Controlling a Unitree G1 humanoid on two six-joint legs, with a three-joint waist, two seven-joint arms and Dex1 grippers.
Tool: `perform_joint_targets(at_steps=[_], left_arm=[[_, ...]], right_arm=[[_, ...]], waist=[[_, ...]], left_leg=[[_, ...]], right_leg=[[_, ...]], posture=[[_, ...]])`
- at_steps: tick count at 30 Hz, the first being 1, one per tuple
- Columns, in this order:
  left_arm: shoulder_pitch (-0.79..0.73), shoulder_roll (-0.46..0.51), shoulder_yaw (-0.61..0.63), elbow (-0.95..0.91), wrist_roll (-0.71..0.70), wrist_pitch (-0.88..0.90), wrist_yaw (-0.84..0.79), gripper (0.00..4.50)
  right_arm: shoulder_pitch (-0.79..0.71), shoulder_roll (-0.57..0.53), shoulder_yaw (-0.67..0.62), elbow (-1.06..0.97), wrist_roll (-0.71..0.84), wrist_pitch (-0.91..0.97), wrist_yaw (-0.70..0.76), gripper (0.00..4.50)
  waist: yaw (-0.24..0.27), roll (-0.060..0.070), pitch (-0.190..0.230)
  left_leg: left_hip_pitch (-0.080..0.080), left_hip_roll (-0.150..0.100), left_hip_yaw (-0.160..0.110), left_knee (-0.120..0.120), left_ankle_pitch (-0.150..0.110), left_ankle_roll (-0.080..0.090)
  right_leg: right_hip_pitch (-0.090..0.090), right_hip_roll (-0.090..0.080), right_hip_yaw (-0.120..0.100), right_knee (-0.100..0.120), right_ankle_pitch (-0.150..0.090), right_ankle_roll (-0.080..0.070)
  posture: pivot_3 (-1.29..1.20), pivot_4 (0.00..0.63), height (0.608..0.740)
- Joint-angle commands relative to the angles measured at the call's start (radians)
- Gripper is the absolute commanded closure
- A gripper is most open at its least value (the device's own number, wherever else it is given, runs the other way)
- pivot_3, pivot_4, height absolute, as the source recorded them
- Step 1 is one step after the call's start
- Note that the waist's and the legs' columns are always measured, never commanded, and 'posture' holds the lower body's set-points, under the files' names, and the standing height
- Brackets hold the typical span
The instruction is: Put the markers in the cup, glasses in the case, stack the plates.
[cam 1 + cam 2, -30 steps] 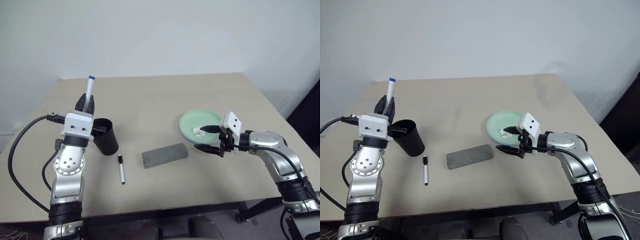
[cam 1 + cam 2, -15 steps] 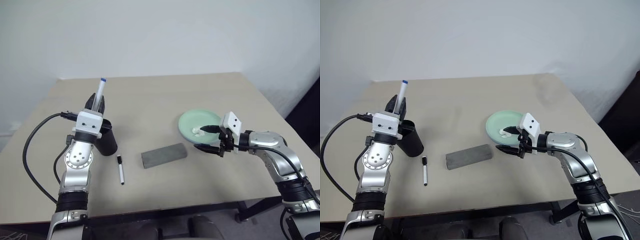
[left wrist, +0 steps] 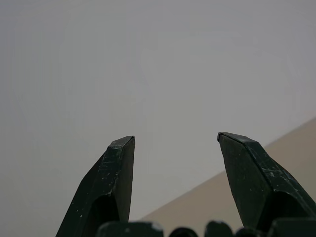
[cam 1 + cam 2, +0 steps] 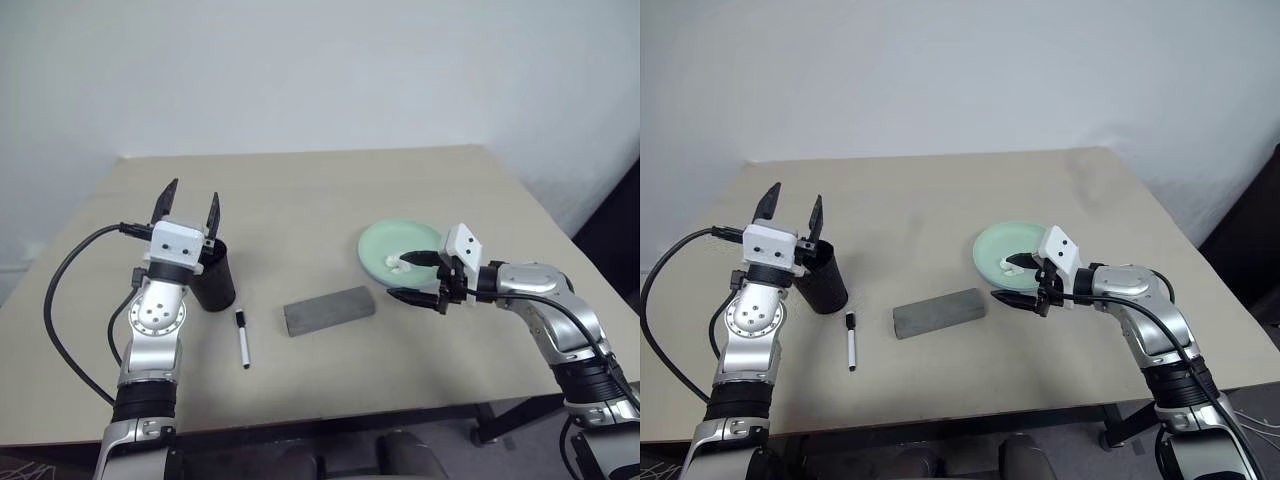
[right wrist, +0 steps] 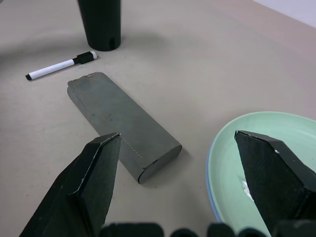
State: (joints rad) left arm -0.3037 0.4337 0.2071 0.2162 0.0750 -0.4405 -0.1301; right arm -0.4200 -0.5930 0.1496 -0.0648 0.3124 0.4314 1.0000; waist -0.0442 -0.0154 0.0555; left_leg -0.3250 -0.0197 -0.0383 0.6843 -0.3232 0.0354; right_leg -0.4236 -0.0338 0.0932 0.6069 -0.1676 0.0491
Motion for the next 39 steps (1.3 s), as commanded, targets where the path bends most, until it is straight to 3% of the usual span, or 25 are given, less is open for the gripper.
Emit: perform_joint_targets(at_steps=[1,7,11,20,26,31,39], left_arm=[[-0.017,-0.001,0.006,-0.126,-0.057,0.062,-0.02,1.7],[0.012,0.008,0.016,-0.483,-0.331,0.443,-0.116,1.7],[0.111,0.044,0.019,-0.748,-0.528,0.743,-0.133,1.7],[0.347,0.033,-0.01,-1.092,-0.604,1.126,0.035,1.7],[0.41,0.024,-0.052,-1.157,-0.558,1.391,0.179,1.7],[0.373,-0.065,-0.051,-1.131,-0.539,1.617,0.288,1.7],[0.294,-0.191,0.025,-1.085,-0.514,1.887,0.319,1.7]], right_arm=[[-0.017,0.003,-0.01,-0.03,0.003,-0.006,-0.003,0.5],[-0.001,-0.007,-0.019,-0.04,0.005,-0.007,-0.003,0.5],[0.008,-0.014,-0.021,-0.042,0.007,-0.009,0.003,0.5],[-0.011,-0.017,-0.002,-0.005,0.002,-0.025,0.043,0.5],[-0.044,-0.01,0.021,0.032,-0.005,-0.037,0.076,0.5],[-0.066,0.004,0.036,0.056,-0.009,-0.049,0.086,0.5],[-0.054,0.0,0.029,0.045,-0.007,-0.046,0.082,0.5]], waist=[[0.0,0.0,0.0],[-0.002,0.0,0.0],[-0.005,0.0,0.0],[-0.007,0.0,0.0],[-0.007,0.0,0.0],[-0.007,0.0,0.0],[-0.008,0.0,0.0]], left_leg=[[0.0,0.0,0.0,0.0,0.0,0.0],[0.0,0.0,0.0,0.0,0.0,0.0],[0.0,0.0,0.0,0.0,0.0,0.0],[0.002,0.001,0.0,0.002,0.0,0.0],[0.002,0.001,0.0,0.002,0.0,0.0],[0.002,0.001,0.0,0.002,0.0,0.0],[0.002,0.0,-0.001,0.002,0.0,0.0]], right_leg=[[0.0,0.0,0.0,0.0,0.0,0.0],[0.0,0.0,0.0,0.0,0.0,0.0],[0.0,0.0,0.0,0.0,0.0,0.0],[0.002,0.001,0.001,0.001,-0.001,0.0],[0.002,0.001,0.0,0.001,-0.001,0.0],[0.002,0.002,0.0,0.001,-0.001,0.0],[0.002,0.002,0.0,0.001,-0.001,0.0]], posture=[[0.0,0.0,0.74],[0.0,0.0,0.74],[0.0,0.0,0.74],[0.0,0.0,0.74],[0.0,0.0,0.74],[0.0,0.0,0.74],[0.0,0.0,0.74]])
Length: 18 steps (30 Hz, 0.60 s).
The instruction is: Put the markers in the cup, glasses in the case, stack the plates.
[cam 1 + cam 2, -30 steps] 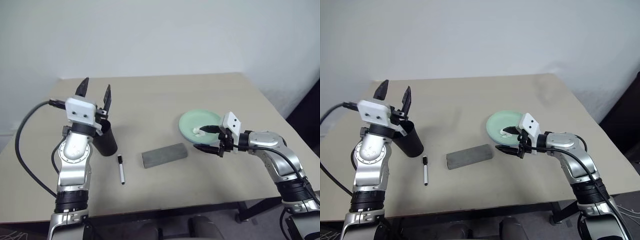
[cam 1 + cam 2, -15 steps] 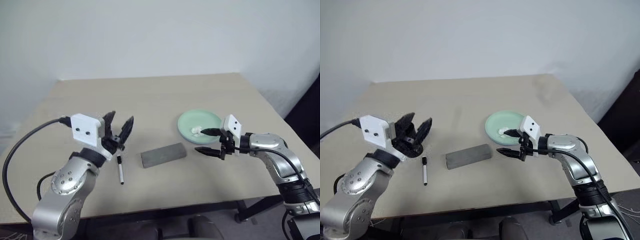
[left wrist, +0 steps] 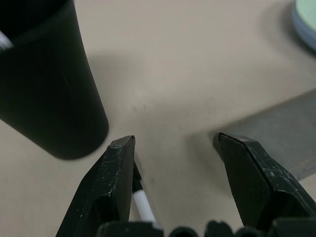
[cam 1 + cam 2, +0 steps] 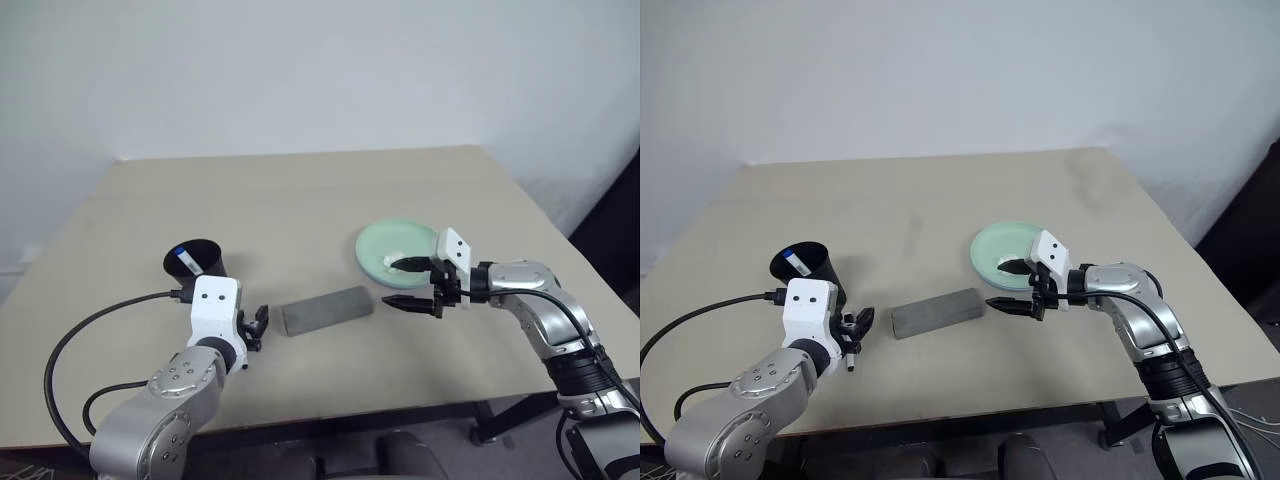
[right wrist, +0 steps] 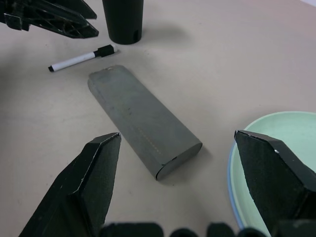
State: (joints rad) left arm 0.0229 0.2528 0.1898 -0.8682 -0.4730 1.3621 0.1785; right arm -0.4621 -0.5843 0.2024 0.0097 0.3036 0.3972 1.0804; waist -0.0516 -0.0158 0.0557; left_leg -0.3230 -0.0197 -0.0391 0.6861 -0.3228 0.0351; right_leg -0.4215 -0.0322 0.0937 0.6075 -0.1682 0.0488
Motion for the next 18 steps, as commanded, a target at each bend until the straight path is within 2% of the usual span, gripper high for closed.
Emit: perform_joint_targets(at_steps=[1,9,18], left_arm=[[-0.041,-0.009,0.043,0.007,0.045,0.111,0.011,1.7],[-0.088,-0.006,0.015,0.029,0.133,0.239,-0.002,1.7],[-0.089,-0.033,0.023,0.095,0.15,0.252,-0.072,1.7]], right_arm=[[-0.009,-0.01,-0.026,-0.034,0.003,-0.01,0.001,0.5],[0.021,-0.029,-0.042,-0.084,0.031,0.027,0.001,0.5],[0.039,-0.019,-0.045,-0.098,0.027,0.029,-0.017,0.5]], waist=[[0.0,0.0,0.0],[0.0,0.0,0.0],[0.0,0.0,0.0]], left_leg=[[0.0,0.0,0.0,0.0,0.0,0.0],[0.0,0.0,0.0,0.0,0.0,0.0],[0.0,0.0,0.0,0.0,0.0,-0.001]], right_leg=[[0.0,0.0,0.0,0.0,0.0,0.0],[0.0,0.0,0.0,0.0,0.0,0.0],[0.0,0.0,0.0,0.0,0.0,0.0]], posture=[[0.0,0.0,0.74],[0.0,0.0,0.74],[0.0,0.0,0.74]])
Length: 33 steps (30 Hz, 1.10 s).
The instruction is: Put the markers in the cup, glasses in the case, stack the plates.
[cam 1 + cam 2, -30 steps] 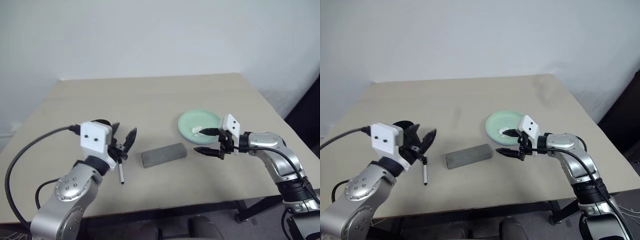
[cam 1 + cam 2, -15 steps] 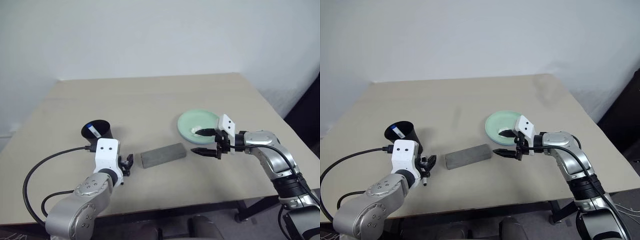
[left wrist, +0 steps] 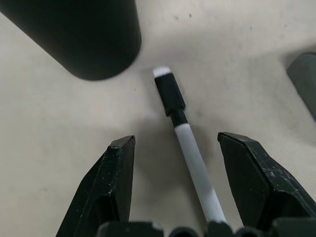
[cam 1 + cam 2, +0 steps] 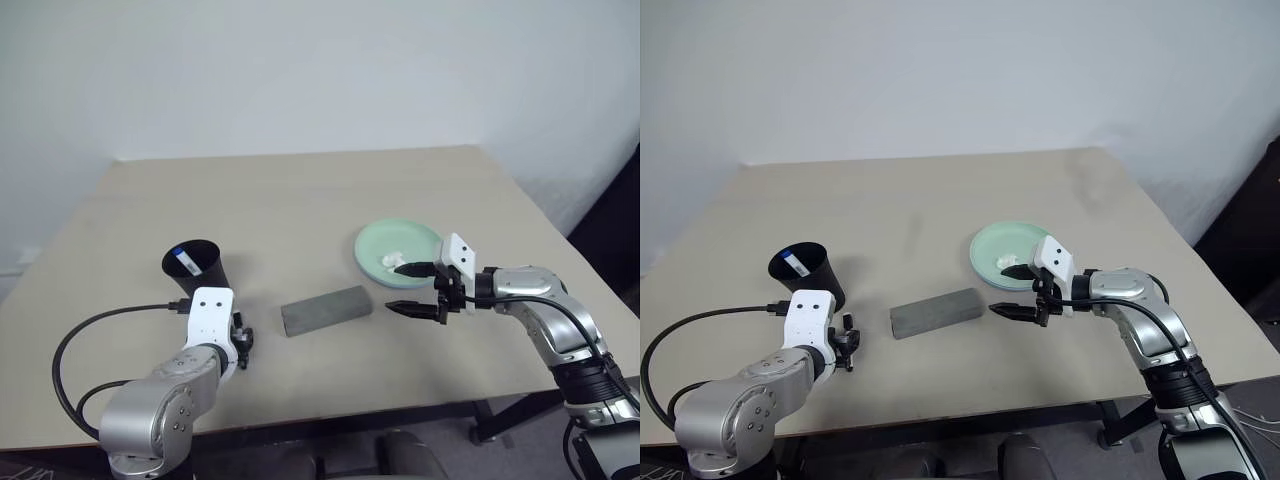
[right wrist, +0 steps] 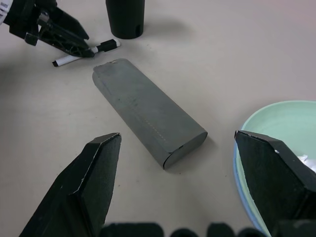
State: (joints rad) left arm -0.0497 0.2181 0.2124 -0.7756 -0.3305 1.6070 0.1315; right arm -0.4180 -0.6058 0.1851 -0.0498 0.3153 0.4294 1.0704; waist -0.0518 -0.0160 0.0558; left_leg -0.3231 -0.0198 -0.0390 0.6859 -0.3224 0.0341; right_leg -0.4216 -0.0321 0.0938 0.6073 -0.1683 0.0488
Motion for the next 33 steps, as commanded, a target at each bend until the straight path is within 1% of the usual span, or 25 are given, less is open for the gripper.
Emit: perform_joint_targets(at_steps=[1,2,3,4,8,11,12,17,19,20,22,23,25,29,33], left_arm=[[-0.018,0.002,0.0,0.007,0.012,0.007,-0.03,1.7],[-0.018,0.006,-0.002,0.012,0.017,0.007,-0.035,1.7],[-0.017,0.005,0.001,0.019,0.015,0.007,-0.044,1.98],[-0.016,0.005,0.002,0.023,0.015,0.007,-0.051,2.08],[-0.017,-0.015,0.02,0.041,0.02,0.007,-0.067,3.29],[-0.022,-0.019,0.033,0.049,0.025,0.007,-0.076,4.37],[-0.023,-0.016,0.034,0.05,0.028,0.007,-0.078,4.49],[-0.03,-0.008,0.035,0.047,0.029,0.007,-0.098,4.49],[-0.051,0.025,0.016,0.024,0.002,-0.046,-0.151,4.49],[-0.051,0.085,-0.025,0.016,-0.002,-0.102,-0.188,4.49],[-0.04,0.168,-0.08,0.011,0.001,-0.189,-0.238,4.49],[-0.026,0.218,-0.108,0.004,-0.008,-0.257,-0.293,4.49],[-0.007,0.266,-0.125,-0.007,-0.033,-0.369,-0.381,4.49],[0.001,0.288,-0.104,-0.012,-0.065,-0.548,-0.486,4.49],[-0.03,0.261,-0.055,0.016,-0.061,-0.733,-0.511,4.49]], right_arm=[[-0.005,0.003,-0.028,-0.04,0.015,-0.003,-0.01,0.5],[-0.004,0.004,-0.029,-0.043,0.016,-0.001,-0.012,0.5],[-0.002,0.004,-0.03,-0.046,0.017,0.001,-0.015,0.5],[-0.002,0.005,-0.031,-0.049,0.017,0.002,-0.017,0.5],[0.005,0.002,-0.036,-0.055,0.017,0.004,-0.026,0.5],[0.006,0.002,-0.037,-0.056,0.017,0.004,-0.03,0.5],[0.006,0.003,-0.036,-0.054,0.017,0.003,-0.031,0.5],[0.0,0.008,-0.032,-0.049,0.014,0.001,-0.035,0.5],[-0.002,0.009,-0.031,-0.046,0.013,-0.001,-0.036,0.5],[-0.003,0.011,-0.029,-0.044,0.013,-0.002,-0.036,0.5],[-0.004,0.013,-0.028,-0.042,0.011,-0.004,-0.035,0.5],[-0.008,0.016,-0.027,-0.039,0.01,-0.004,-0.036,0.5],[-0.012,0.02,-0.026,-0.036,0.008,-0.004,-0.036,0.5],[-0.013,0.021,-0.027,-0.035,0.006,-0.005,-0.035,0.5],[-0.013,0.019,-0.031,-0.034,0.005,-0.007,-0.036,0.5]], waist=[[0.0,0.0,0.0],[0.0,0.0,0.0],[0.0,0.0,0.0],[0.0,0.0,0.0],[0.0,0.0,0.0],[0.0,0.0,0.0],[0.0,0.0,0.0],[0.0,0.0,0.0],[0.0,0.0,0.0],[0.0,0.0,0.0],[0.0,-0.001,0.0],[0.0,-0.001,0.0],[-0.002,0.0,0.0],[0.0,-0.001,0.0],[0.001,-0.001,0.0]], left_leg=[[0.0,0.0,0.0,0.0,0.0,0.0],[0.0,0.0,0.0,0.0,0.0,0.0],[0.0,0.0,0.0,0.0,0.0,0.0],[0.0,0.0,0.0,0.0,0.0,0.0],[0.0,0.0,0.0,0.0,0.0,0.0],[0.0,0.0,0.0,0.0,0.0,0.0],[0.0,0.0,0.0,0.0,0.0,0.0],[0.0,0.0,0.0,0.0,0.0,0.0],[0.0,0.0,0.0,0.0,0.0,0.0],[0.0,0.0,0.0,0.0,0.0,-0.001],[0.0,0.0,0.0,0.0,0.001,-0.001],[0.0,0.0,0.0,0.0,0.001,-0.001],[0.0,0.0,0.001,-0.001,0.001,-0.001],[-0.002,0.0,0.001,-0.002,0.0,-0.001],[-0.002,0.0,0.001,-0.002,0.0,-0.001]], right_leg=[[0.0,0.0,0.0,0.0,0.0,0.0],[0.0,0.0,0.0,0.0,0.0,0.0],[0.0,0.0,0.0,0.0,0.0,0.0],[0.0,0.0,0.0,0.0,0.0,0.0],[0.0,0.0,0.0,0.0,0.0,0.0],[0.0,0.0,0.0,0.0,0.0,0.0],[0.0,0.0,0.0,0.0,0.0,0.0],[0.0,0.0,0.0,0.0,0.0,0.0],[0.0,0.0,0.0,0.0,0.0,0.0],[0.0,0.0,0.0,0.0,0.0,0.0],[0.0,0.0,0.0,0.0,0.0,0.0],[0.0,0.0,0.0,0.0,0.0,0.0],[-0.001,0.0,0.0,0.0,-0.001,-0.001],[-0.003,0.0,0.001,-0.001,-0.001,-0.001],[-0.003,0.0,0.001,-0.001,-0.001,-0.001]], posture=[[0.0,0.0,0.74],[0.0,0.0,0.74],[0.0,0.0,0.74],[0.0,0.0,0.74],[0.0,0.0,0.74],[0.0,0.0,0.74],[0.0,0.0,0.74],[0.0,0.0,0.74],[0.0,0.0,0.74],[0.0,0.0,0.74],[0.0,0.0,0.74],[0.0,0.0,0.74],[0.0,0.0,0.74],[0.0,0.0,0.74],[0.0,0.0,0.74]])
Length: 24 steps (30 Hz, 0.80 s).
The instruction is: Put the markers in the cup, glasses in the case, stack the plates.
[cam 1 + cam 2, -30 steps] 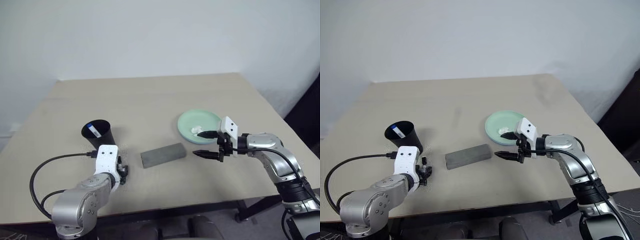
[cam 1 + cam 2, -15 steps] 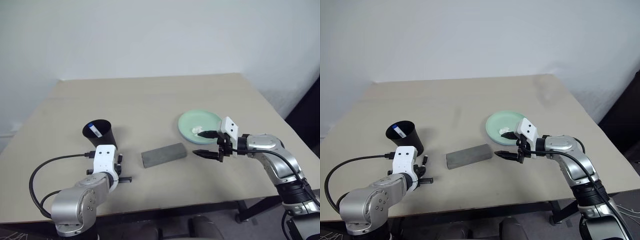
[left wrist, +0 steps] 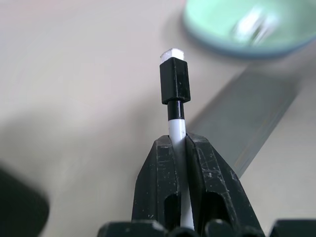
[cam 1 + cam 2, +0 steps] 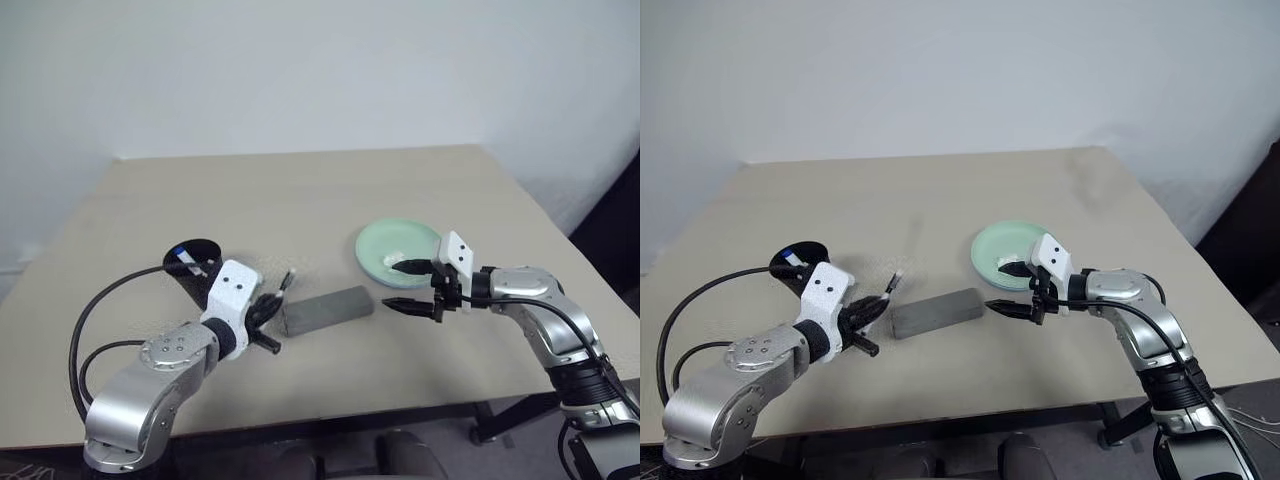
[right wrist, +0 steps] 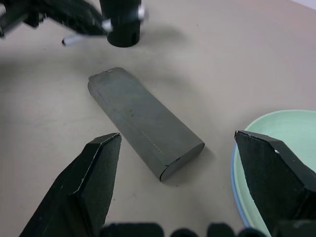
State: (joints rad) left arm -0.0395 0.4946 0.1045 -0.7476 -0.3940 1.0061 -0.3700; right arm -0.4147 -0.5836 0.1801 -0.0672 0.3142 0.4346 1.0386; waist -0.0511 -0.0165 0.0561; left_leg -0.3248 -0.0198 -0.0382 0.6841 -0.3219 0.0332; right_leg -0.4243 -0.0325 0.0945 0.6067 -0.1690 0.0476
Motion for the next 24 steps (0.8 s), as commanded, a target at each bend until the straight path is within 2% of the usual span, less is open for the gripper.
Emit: perform_joint_targets(at_steps=[1,6,12,17,24], left_arm=[[-0.05,-0.028,0.067,-0.002,0.01,-0.17,0.004,4.49],[-0.069,-0.069,0.12,0.079,0.199,-0.463,0.152,4.49],[0.007,-0.03,0.154,0.199,0.449,-0.759,0.285,4.49],[0.022,-0.048,0.201,0.316,0.516,-0.889,0.368,4.49],[-0.032,-0.083,0.163,0.484,0.478,-1.011,0.339,4.49]], right_arm=[[-0.016,-0.004,-0.027,-0.017,0.006,-0.012,-0.005,0.5],[-0.016,-0.007,-0.03,-0.019,0.006,-0.012,-0.005,0.5],[-0.017,-0.01,-0.03,-0.019,0.006,-0.012,-0.005,0.5],[-0.022,-0.008,-0.026,-0.02,0.005,-0.011,-0.006,0.5],[-0.031,-0.004,-0.02,-0.017,0.005,-0.009,-0.006,0.5]], waist=[[0.0,0.0,0.0],[-0.001,0.0,0.0],[0.0,0.0,0.0],[0.006,0.0,0.0],[0.006,-0.001,0.0]], left_leg=[[0.0,0.0,0.0,0.0,0.0,0.0],[0.001,0.0,0.001,0.001,0.0,0.0],[0.001,0.0,0.001,0.001,0.0,0.0],[0.0,0.0,0.0,0.001,0.0,0.001],[0.001,0.0,0.0,0.001,0.0,0.001]], right_leg=[[0.0,0.0,0.0,0.0,0.0,0.0],[0.001,0.0,0.0,0.0,0.001,0.001],[0.001,0.0,0.0,0.0,0.001,0.001],[0.001,0.0,0.0,0.0,0.001,0.001],[0.001,0.0,-0.001,0.0,0.001,0.001]], posture=[[0.0,0.0,0.74],[0.0,0.0,0.74],[0.0,0.0,0.74],[0.0,0.0,0.74],[0.0,0.0,0.74]])
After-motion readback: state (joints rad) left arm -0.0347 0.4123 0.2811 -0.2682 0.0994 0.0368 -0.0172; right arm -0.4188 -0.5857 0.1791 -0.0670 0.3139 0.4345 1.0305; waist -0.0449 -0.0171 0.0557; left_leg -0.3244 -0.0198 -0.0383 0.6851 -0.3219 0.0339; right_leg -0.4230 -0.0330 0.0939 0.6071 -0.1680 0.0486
